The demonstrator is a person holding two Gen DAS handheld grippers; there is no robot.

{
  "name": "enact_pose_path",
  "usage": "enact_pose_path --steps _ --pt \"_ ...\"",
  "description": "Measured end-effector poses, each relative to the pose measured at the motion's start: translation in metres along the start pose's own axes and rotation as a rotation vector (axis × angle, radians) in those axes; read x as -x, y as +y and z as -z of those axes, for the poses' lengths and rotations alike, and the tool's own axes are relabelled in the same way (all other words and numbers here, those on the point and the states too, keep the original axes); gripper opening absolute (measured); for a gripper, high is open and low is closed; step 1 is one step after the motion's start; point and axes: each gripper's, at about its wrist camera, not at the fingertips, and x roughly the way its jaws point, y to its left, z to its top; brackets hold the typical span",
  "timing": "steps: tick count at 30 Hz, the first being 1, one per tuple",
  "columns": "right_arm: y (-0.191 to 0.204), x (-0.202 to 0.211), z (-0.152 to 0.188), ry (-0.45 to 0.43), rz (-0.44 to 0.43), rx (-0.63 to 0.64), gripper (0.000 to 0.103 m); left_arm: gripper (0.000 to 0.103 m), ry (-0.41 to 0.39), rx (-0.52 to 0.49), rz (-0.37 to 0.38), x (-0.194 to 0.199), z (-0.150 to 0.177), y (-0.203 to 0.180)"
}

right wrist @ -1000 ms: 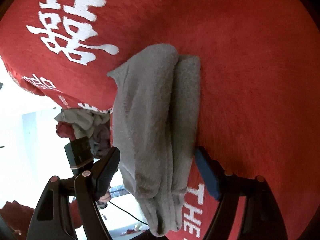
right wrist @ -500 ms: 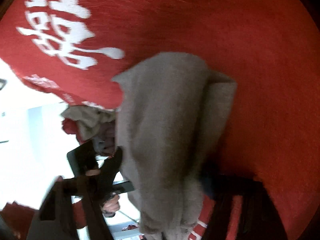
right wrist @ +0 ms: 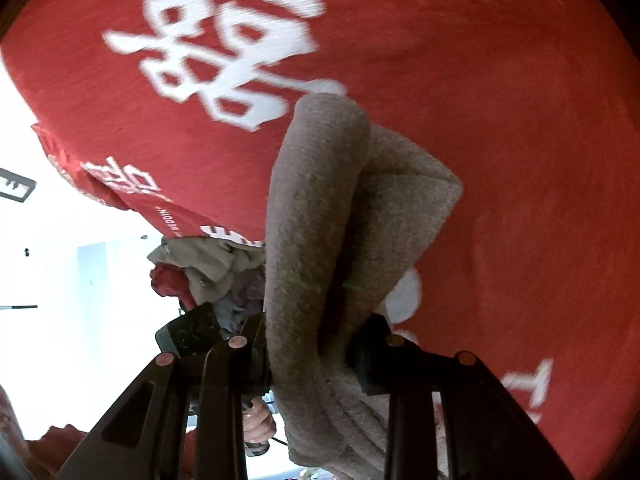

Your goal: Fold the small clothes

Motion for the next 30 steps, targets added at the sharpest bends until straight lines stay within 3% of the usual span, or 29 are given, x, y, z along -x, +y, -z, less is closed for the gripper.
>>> enact_pose_path --steps 7,13,18,21,23,25,26,27,28,30 --pt "0.044 -0.024 0.051 0.02 -0.013 0.017 0.033 0.05 -0.022 -0.015 -0.038 0.06 0.04 0.012" --pt "0.042 -0.082 0.088 0.077 0.0 0.023 0.033 0.05 -0.006 0.027 -0.107 0.067 0.082 0.057" --pt "0.015 -0.13 0.095 0.135 0.142 0.033 0.033 0.052 0.032 0.063 -0.236 0.041 0.101 0.101" --pt "0.012 -0.135 0.097 0.119 0.246 0.041 0.038 0.062 0.007 0.081 -0.27 0.046 0.108 0.108" --pt "0.013 -0.125 0.099 0.097 0.306 0.033 0.048 0.072 -0.017 0.057 -0.344 0.054 0.11 0.101" --pt "0.021 -0.113 0.104 0.082 0.387 0.062 0.056 0.072 -0.038 0.043 -0.398 0.064 0.113 0.093" --pt "0.03 -0.107 0.111 0.076 0.42 0.089 0.056 0.077 -0.045 0.05 -0.412 0.068 0.114 0.09" --pt "0.038 -0.102 0.118 0.072 0.439 0.11 0.056 0.086 -0.05 0.06 -0.422 0.073 0.115 0.088" --pt "0.042 -0.095 0.124 0.068 0.447 0.12 0.056 0.103 -0.06 0.068 -0.425 0.077 0.115 0.087" --pt "0.054 -0.088 0.149 0.067 0.436 0.129 0.056 0.103 -0.084 0.076 -0.441 0.086 0.119 0.083"
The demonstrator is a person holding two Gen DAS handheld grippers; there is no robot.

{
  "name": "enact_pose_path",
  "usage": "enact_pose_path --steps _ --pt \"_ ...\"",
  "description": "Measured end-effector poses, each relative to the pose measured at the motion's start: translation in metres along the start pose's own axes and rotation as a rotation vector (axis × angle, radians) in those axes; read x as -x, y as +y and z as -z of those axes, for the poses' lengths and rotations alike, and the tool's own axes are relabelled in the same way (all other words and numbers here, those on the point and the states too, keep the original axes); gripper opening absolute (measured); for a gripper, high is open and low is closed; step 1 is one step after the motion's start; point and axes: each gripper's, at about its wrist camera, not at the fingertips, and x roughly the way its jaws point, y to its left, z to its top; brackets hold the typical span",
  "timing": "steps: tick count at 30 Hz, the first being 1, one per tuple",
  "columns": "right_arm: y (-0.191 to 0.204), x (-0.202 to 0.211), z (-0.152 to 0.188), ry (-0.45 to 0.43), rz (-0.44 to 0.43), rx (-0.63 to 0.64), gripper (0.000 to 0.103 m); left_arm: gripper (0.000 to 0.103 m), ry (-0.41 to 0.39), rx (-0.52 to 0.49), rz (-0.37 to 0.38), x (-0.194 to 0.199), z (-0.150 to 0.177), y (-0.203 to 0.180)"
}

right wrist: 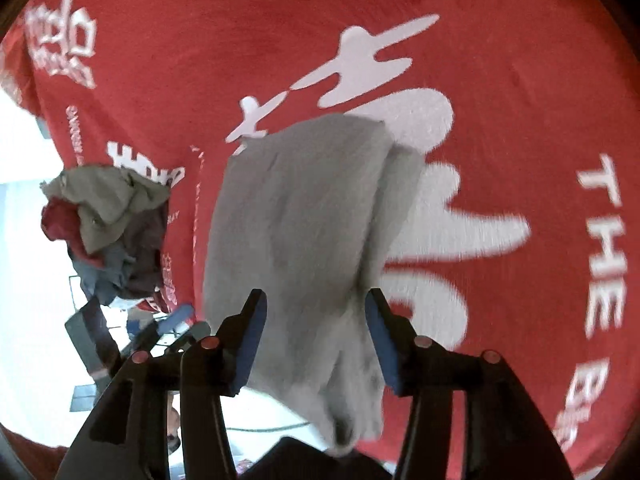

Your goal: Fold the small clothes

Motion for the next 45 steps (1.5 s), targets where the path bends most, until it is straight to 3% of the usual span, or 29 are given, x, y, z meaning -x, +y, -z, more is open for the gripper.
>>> enact_pose_path --steps 4,6,8,10,13,19,22,24,26,33,34,36,38,42,44,45 --pt "0.003 -0.011 0.032 0.039 0.011 -0.009 0.056 0.103 0.025 0.017 -0.013 0.008 0.003 0.002" --pt "0.0 -0.027 0.038 0.07 0.057 -0.019 0.05 0.103 0.056 0.009 -0.022 0.006 0.007 0.001" --pt "0.0 -0.036 0.04 0.077 0.087 -0.018 0.008 0.103 0.074 -0.004 -0.04 0.005 0.011 -0.002" --pt "0.004 -0.037 0.042 0.044 0.133 0.02 0.008 0.103 0.077 -0.013 -0.054 0.006 0.016 -0.003" --pt "-0.007 -0.04 0.053 0.031 0.274 0.085 0.007 0.103 0.085 -0.008 -0.067 0.004 0.023 -0.003" --pt "-0.014 -0.029 0.064 0.01 0.286 0.061 0.007 0.103 0.113 0.009 -0.117 0.008 0.03 -0.002" --pt "-0.012 -0.019 0.071 0.01 0.34 0.032 0.008 0.103 0.121 0.004 -0.132 0.016 0.032 -0.002" --pt "-0.011 -0.01 0.076 0.015 0.426 0.007 0.008 0.103 0.125 0.0 -0.138 0.022 0.033 -0.003" --pt "-0.009 0.004 0.084 0.012 0.444 -0.023 0.008 0.103 0.126 -0.002 -0.148 0.03 0.033 -0.003" --pt "0.039 0.042 0.101 -0.018 0.48 0.006 0.01 0.103 0.121 -0.025 -0.165 0.061 0.033 -0.01" --pt "0.048 0.044 0.103 -0.023 0.485 0.015 0.014 0.103 0.119 -0.026 -0.161 0.068 0.033 -0.012" --pt "0.066 0.051 0.107 -0.035 0.498 0.038 0.032 0.103 0.113 -0.025 -0.161 0.078 0.033 -0.013" --pt "0.086 0.054 0.108 -0.063 0.521 0.059 0.074 0.103 0.117 -0.024 -0.153 0.088 0.033 -0.015" --pt "0.119 0.066 0.113 -0.158 0.51 0.104 0.087 0.103 0.12 -0.038 -0.152 0.104 0.034 -0.017" --pt "0.13 0.067 0.112 -0.167 0.509 0.105 0.103 0.103 0.119 -0.042 -0.147 0.111 0.034 -0.018" --pt "0.136 0.069 0.113 -0.176 0.517 0.111 0.103 0.103 0.118 -0.042 -0.144 0.114 0.034 -0.018"
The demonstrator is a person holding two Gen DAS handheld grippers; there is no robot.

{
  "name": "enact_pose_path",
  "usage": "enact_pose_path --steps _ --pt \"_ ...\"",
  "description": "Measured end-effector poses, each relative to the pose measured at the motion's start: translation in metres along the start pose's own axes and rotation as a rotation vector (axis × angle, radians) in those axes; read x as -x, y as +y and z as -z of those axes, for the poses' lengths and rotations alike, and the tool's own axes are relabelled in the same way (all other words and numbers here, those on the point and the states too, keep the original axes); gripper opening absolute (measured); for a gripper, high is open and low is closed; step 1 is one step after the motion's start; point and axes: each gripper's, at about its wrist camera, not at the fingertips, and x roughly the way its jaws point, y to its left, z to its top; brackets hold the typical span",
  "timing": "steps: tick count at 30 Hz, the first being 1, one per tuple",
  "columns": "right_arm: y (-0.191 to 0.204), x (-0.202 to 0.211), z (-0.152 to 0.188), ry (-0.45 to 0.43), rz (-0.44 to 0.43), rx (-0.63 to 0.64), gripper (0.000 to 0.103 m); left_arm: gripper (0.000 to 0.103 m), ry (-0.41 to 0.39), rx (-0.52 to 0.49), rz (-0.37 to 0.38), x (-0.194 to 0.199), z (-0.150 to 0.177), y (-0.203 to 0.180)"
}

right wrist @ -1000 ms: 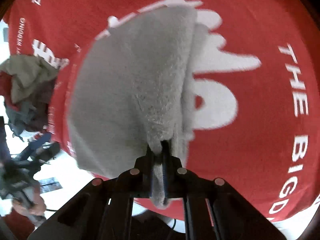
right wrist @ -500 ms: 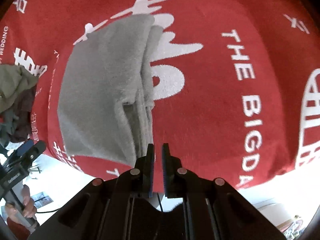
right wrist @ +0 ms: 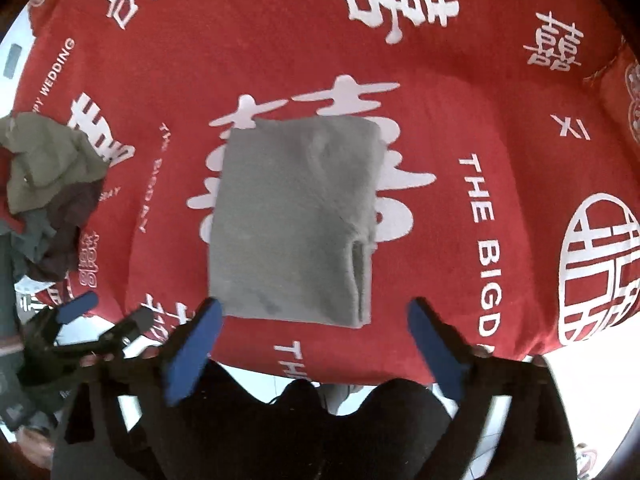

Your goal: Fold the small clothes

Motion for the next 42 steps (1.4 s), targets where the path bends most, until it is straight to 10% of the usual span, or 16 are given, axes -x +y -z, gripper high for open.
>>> enact_pose_path --steps 9,42 --pt "0.017 0.017 -0.01 0.039 0.16 0.008 0.103 0.103 -0.005 0.029 -0.032 0.024 -0.006 0.01" --pt "0.028 0.028 -0.027 0.047 0.186 0.012 0.103 0.103 -0.034 0.024 -0.082 0.041 -0.021 0.009"
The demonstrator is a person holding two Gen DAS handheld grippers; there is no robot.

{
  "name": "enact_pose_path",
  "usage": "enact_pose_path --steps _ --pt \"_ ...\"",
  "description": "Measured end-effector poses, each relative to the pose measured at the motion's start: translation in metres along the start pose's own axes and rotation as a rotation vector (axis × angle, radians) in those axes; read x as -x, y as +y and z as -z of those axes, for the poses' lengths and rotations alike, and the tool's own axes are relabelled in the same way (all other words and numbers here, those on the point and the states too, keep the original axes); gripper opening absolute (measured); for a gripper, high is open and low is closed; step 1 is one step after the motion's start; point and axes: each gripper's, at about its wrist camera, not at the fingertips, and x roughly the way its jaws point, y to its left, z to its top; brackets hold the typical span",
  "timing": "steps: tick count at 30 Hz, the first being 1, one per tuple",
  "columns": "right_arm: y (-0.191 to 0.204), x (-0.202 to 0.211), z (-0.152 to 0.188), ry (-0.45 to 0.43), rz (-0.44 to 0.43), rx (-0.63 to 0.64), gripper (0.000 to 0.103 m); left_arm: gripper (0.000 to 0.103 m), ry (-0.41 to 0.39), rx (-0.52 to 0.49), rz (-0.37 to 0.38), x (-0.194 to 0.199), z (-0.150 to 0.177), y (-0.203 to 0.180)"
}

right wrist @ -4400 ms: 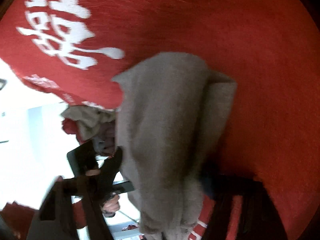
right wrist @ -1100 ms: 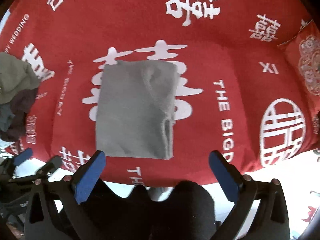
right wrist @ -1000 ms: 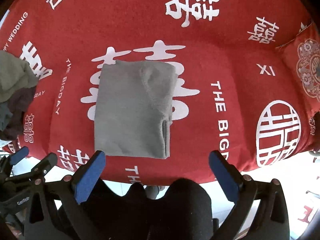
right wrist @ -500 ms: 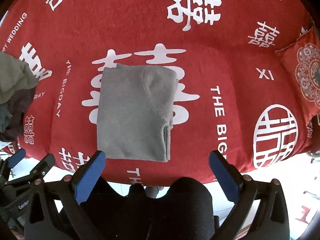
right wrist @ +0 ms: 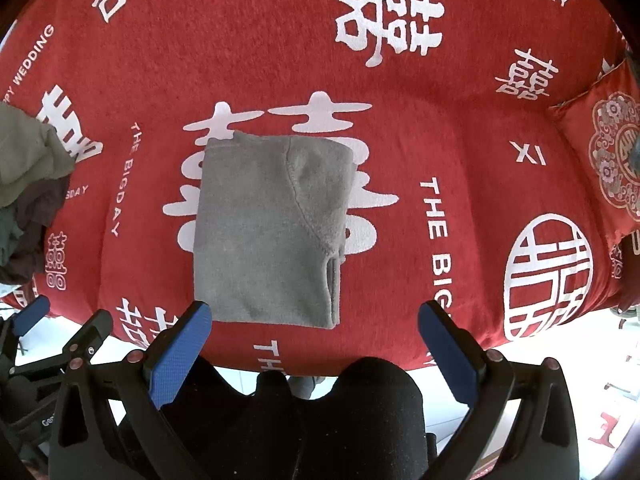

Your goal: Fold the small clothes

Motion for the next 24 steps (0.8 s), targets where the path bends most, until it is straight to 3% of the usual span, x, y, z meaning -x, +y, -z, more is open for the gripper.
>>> enact_pose_path --steps 24 --pt "-0.0005 0.0 -0.0024 -0.002 0.006 0.008 0.103 0.103 -0.006 -0.014 -0.01 0.0007 -0.0025 -0.0076"
